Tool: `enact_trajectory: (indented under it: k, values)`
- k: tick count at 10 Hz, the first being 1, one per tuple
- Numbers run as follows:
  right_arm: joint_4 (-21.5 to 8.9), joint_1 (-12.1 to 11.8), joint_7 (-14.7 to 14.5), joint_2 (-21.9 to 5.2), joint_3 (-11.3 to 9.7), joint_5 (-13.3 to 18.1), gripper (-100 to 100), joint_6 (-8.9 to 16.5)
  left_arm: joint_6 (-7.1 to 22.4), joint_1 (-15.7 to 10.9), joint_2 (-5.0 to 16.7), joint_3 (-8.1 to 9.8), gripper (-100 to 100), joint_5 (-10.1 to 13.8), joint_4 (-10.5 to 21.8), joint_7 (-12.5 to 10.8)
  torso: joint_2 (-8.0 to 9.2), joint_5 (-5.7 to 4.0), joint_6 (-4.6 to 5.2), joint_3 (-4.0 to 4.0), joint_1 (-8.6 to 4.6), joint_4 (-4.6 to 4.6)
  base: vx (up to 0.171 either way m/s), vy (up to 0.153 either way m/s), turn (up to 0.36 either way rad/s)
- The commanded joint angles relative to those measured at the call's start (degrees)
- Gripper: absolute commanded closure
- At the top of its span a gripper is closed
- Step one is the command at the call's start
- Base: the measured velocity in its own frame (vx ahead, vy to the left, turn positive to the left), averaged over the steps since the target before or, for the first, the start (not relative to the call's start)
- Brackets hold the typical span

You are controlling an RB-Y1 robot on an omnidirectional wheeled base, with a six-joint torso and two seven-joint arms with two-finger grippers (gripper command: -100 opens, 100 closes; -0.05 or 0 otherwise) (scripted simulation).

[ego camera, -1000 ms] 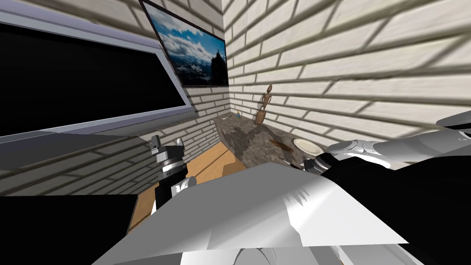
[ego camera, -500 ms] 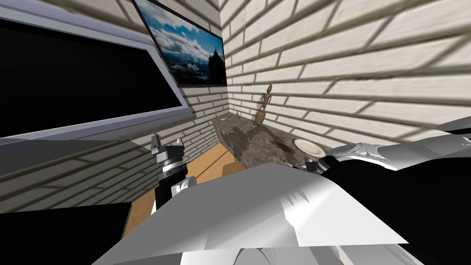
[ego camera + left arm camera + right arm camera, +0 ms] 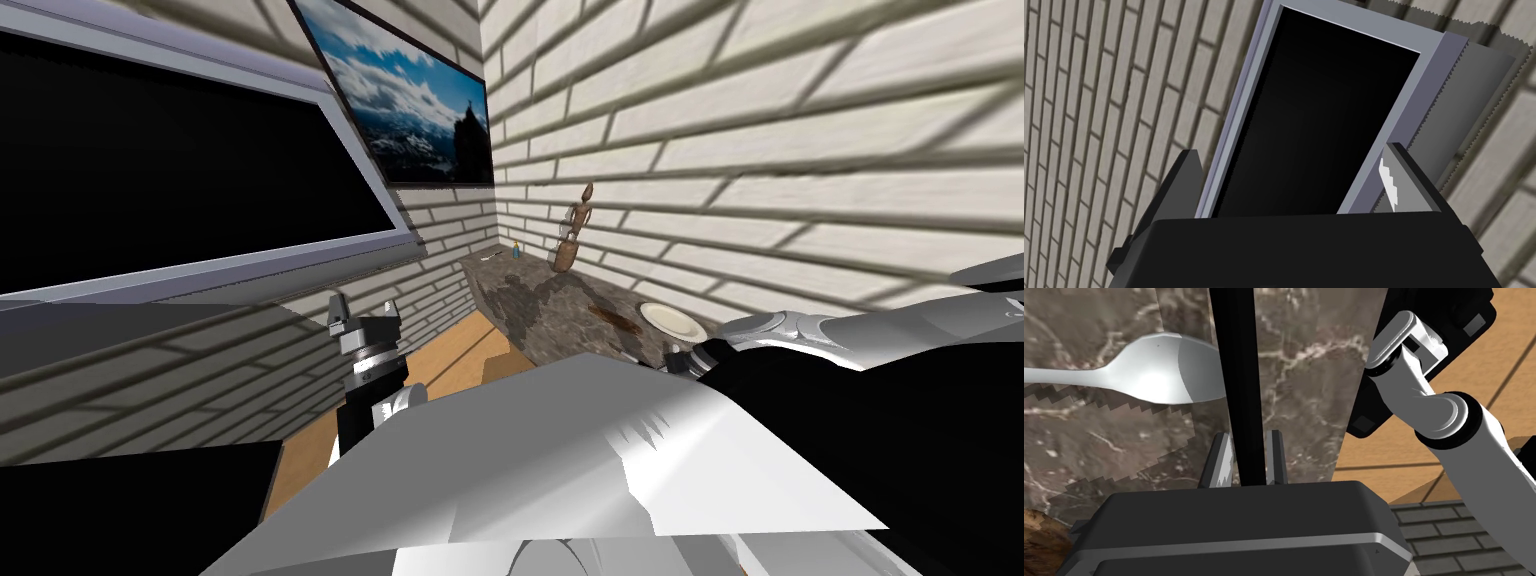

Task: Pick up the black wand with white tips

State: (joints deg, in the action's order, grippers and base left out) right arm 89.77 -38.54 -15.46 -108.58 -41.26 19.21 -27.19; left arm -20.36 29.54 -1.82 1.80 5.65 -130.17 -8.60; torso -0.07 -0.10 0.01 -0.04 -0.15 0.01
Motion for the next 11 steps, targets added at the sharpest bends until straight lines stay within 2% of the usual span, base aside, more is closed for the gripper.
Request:
enact_trajectory:
  k: [1,2,3,4,9,11]
  values:
    - [0.0,0.0,0.0,0.0,0.0,0.0,100,0.0,0.0,0.0,0.0,0.0,0,0.0,0.0,0.0,0.0,0.0,0.0,0.0,0.0,0.0,0.0,0.0,0.0]
    - [0.0,0.0,0.0,0.0,0.0,0.0,0,0.0,0.0,0.0,0.0,0.0,0,0.0,0.0,0.0,0.0,-0.01,0.0,0.0,-0.01,0.0,0.0,0.0,0.0]
    - [1.2,0.6,2.9,-1.3,0.6,1.3,100,0.3,0.0,0.0,0.0,0.0,0,0.0,0.0,0.0,0.0,-0.01,0.0,0.0,-0.02,0.0,-0.085,-0.036,0.111]
    - [1.2,0.6,3.5,-1.3,0.6,1.3,100,0.3,0.0,0.0,0.0,0.0,0,0.0,0.0,0.0,0.19,0.0,-0.09,0.1,-0.12,0.04,-0.127,-0.039,0.12]
    - [4.4,2.4,13.1,-4.3,2.3,5.4,100,0.3,0.0,0.0,0.0,0.0,0,0.0,0.0,0.0,0.36,0.0,-0.05,0.21,-0.11,0.09,-0.098,-0.031,0.091]
    - [5.0,2.8,15.6,-4.9,2.7,6.2,100,0.3,0.0,0.0,0.0,0.0,0,0.0,0.0,0.0,0.34,-0.01,0.01,0.2,-0.08,0.08,-0.078,-0.017,0.055]
